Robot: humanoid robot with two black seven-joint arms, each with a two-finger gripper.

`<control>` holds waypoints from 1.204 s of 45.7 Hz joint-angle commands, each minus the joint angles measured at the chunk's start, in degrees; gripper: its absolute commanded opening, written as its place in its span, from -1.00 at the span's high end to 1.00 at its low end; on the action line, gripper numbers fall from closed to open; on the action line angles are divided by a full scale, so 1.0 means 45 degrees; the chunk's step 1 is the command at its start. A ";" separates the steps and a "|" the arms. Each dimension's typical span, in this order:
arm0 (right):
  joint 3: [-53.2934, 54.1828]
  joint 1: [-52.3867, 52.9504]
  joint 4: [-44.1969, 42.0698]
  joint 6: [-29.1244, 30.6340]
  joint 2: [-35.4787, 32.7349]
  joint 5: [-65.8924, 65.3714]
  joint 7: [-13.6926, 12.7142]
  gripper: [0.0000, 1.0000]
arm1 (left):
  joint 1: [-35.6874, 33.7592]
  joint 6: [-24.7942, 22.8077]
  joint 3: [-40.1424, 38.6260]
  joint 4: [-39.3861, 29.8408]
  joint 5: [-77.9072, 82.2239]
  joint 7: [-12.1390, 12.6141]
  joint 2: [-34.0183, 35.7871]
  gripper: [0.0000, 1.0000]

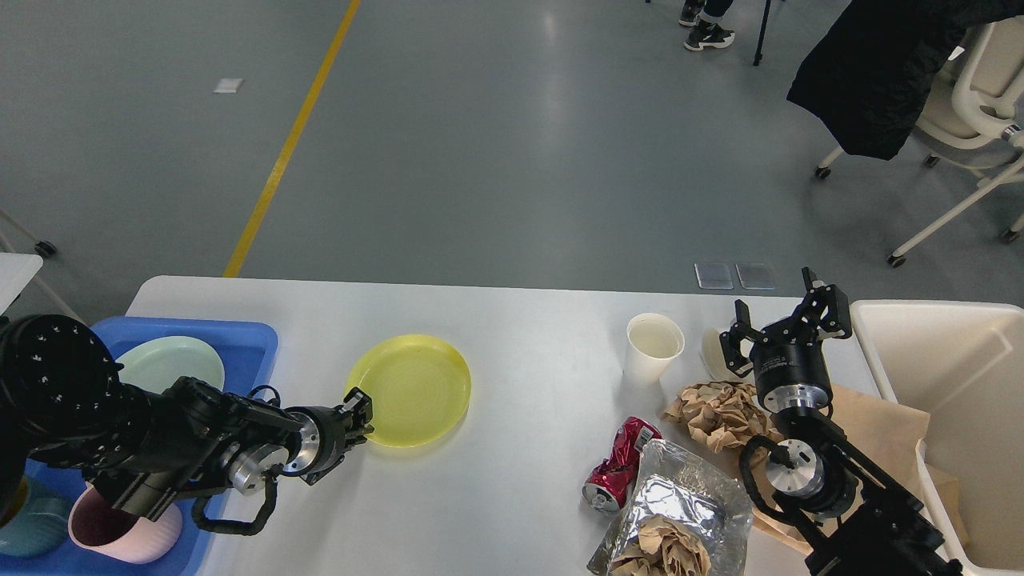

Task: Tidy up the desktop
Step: 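Lower the left gripper to the yellow plate rim and grasp it, then lift the yellow plate and set it onto the green plate on the tray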

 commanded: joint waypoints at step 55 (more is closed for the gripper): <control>-0.0001 0.0019 -0.0039 0.0000 0.0000 0.0000 0.0000 -1.00 | -1.2601 -0.4862 0.6355 -0.8282 0.0916 0.0594 0.1133 1.00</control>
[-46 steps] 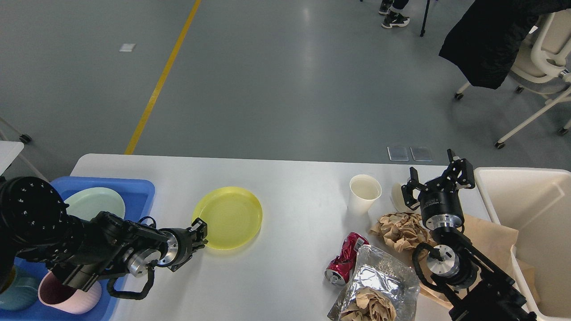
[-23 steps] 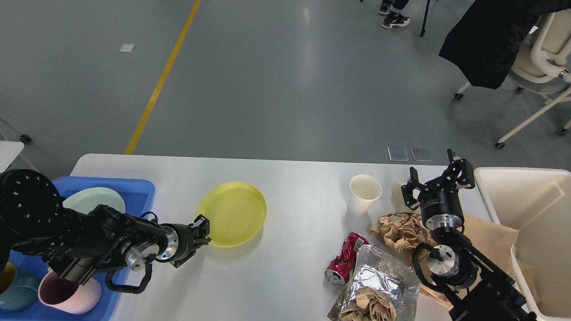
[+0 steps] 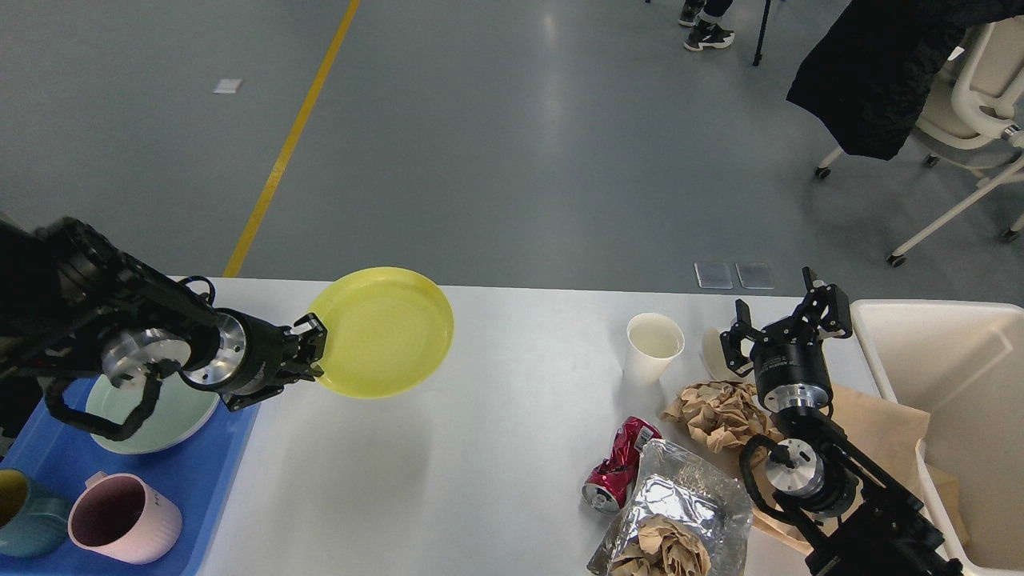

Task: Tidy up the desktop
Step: 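Lift the yellow plate and set it onto the green plate on the tray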

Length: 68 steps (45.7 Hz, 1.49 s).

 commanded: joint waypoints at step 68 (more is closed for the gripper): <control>0.0000 -0.0020 0.0038 0.0000 0.0000 -0.0018 0.0000 -1.00 | 1.1460 -0.3319 -0.5514 1.2792 0.3675 0.2822 0.5937 1.00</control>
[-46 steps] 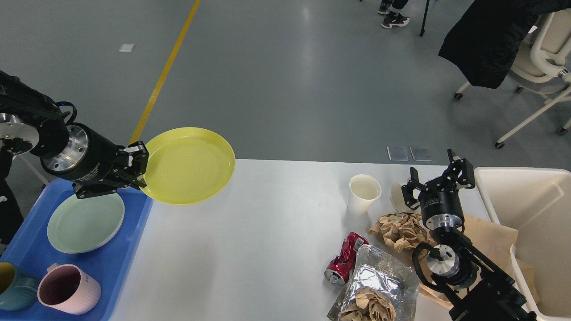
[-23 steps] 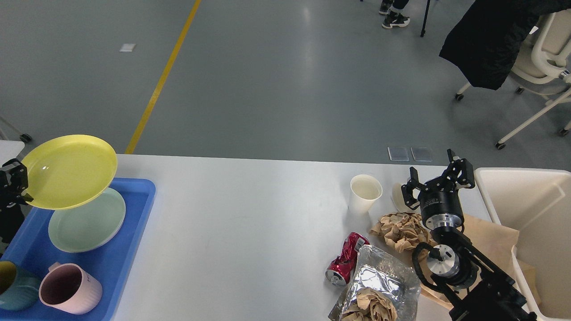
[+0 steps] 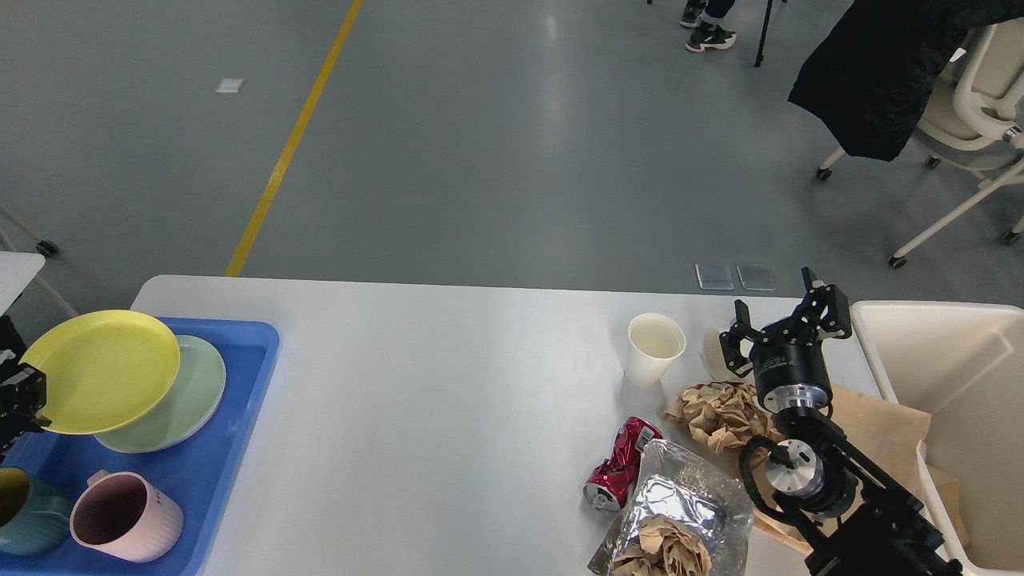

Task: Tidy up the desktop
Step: 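Lift the yellow plate and set it onto the green plate on the tray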

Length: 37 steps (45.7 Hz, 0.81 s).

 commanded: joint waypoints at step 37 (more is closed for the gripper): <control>0.0000 0.0001 0.0002 0.0000 0.0000 0.0001 0.0000 -1.00 | 0.0687 0.2128 -0.0362 0.0444 0.0018 0.0012 -0.1475 -0.68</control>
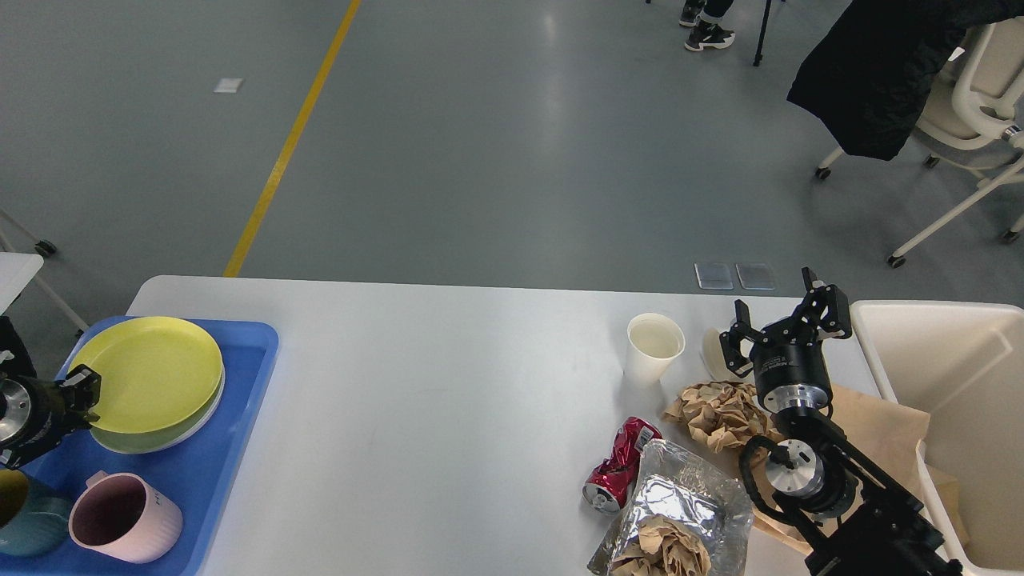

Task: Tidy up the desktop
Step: 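Lift the yellow plate and set it onto the green plate on the tray, then release the yellow plate and move the left gripper back over the tray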

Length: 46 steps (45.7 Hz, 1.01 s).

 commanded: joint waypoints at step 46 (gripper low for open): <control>0.0000 0.0001 -0.0017 0.0000 0.0000 -0.0018 0.0000 -1.00 | 0.2055 -0.4898 -1.6582 -0.0225 0.0123 -0.0594 0.2503 -0.92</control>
